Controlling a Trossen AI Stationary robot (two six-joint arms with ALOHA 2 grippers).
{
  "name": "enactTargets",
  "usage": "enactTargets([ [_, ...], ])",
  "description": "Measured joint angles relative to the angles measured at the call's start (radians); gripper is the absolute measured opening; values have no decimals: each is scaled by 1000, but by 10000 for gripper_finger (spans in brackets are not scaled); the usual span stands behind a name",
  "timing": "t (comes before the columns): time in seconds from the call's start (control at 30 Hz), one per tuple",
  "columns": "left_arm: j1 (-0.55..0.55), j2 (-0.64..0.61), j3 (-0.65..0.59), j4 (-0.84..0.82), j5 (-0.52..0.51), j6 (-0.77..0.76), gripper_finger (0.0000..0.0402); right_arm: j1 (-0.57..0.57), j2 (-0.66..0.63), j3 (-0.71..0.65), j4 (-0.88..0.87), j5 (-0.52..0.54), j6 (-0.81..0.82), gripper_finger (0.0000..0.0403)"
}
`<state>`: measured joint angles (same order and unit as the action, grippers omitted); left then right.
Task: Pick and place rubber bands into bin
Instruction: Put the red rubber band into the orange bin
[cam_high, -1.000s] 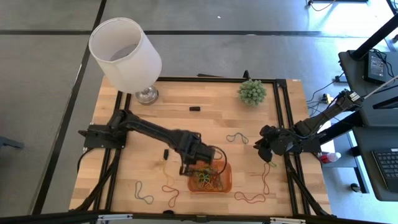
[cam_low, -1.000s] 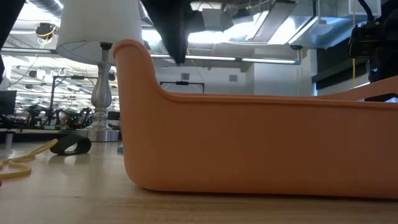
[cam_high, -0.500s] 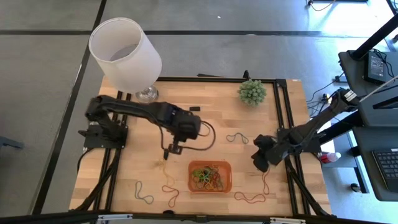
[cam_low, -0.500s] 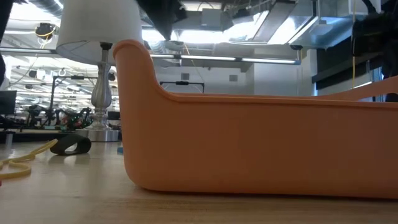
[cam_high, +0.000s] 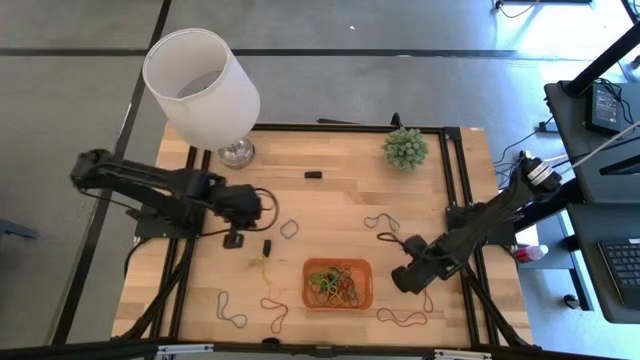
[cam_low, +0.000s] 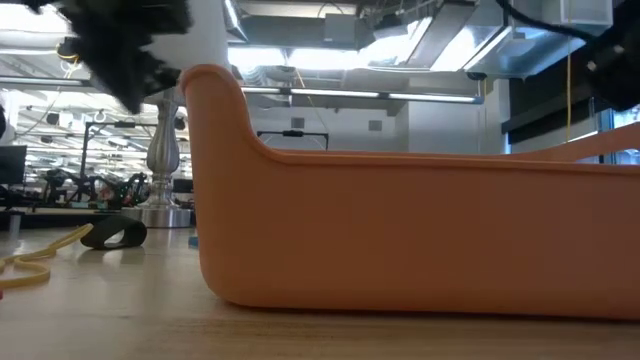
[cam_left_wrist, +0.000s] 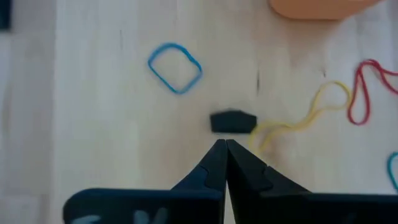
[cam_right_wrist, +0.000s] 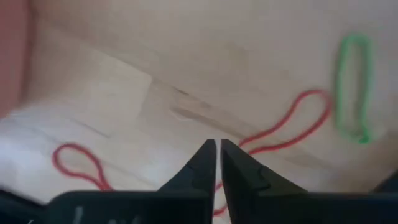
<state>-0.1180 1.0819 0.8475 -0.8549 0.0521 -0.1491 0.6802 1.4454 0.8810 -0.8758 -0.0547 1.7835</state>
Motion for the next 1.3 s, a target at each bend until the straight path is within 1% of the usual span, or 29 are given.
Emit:
enactTargets([
  [0.1, -34, -115, -104, 43, -1, -69, 1, 31, 55, -8, 36, -24, 86, 47],
  [0.17, -57, -177, -156, 68, -4, -113, 1, 54, 81, -17, 55, -59, 146, 66],
  [0.23, -78, -227, -193, 85, -5, -148, 2, 86, 103, -24, 76, -71, 197, 86],
  [0.33, -100, -282, -223, 95, -9, -176, 3, 126, 123, -30, 82, -72, 249, 117],
  [0.43, -111, -304, -228, 98, -16, -206, 1, 164, 127, -44, 82, -71, 303, 143],
  [0.53, -112, -318, -229, 119, -19, -208, 2, 194, 134, -73, 119, -71, 335, 154],
  [0.57, -112, -318, -229, 132, -22, -208, 3, 200, 135, -88, 158, -72, 336, 154],
  [0.6, -112, -317, -229, 138, -25, -208, 4, 204, 142, -103, 218, -72, 337, 152],
  [0.67, -112, -317, -229, 159, -34, -208, 5, 209, 149, -133, 281, -82, 341, 141],
  [0.73, -112, -313, -228, 179, -41, -207, 4, 211, 178, -131, 288, -86, 358, 120],
  [0.8, -112, -313, -229, 184, -51, -207, 2, 211, 196, -116, 278, -90, 368, 87],
  [0.9, -112, -309, -228, 193, -76, -206, 1, 212, 215, -75, 229, -73, 358, 23],
  [0.93, -112, -311, -229, 192, -78, -206, 2, 213, 214, -59, 205, -64, 354, 13],
  [1.0, -112, -309, -228, 203, -82, -205, 3, 214, 214, -16, 138, -41, 338, 10],
  [1.1, -112, -311, -228, 202, -95, -205, 2, 215, 208, 84, -21, 6, 328, 3],
  [1.17, -112, -310, -228, 196, -112, -205, 1, 216, 207, 176, -119, 60, 327, 3],
  [1.3, -112, -310, -228, 199, -147, -205, 4, 212, 206, 381, -351, 208, 292, 2],
])
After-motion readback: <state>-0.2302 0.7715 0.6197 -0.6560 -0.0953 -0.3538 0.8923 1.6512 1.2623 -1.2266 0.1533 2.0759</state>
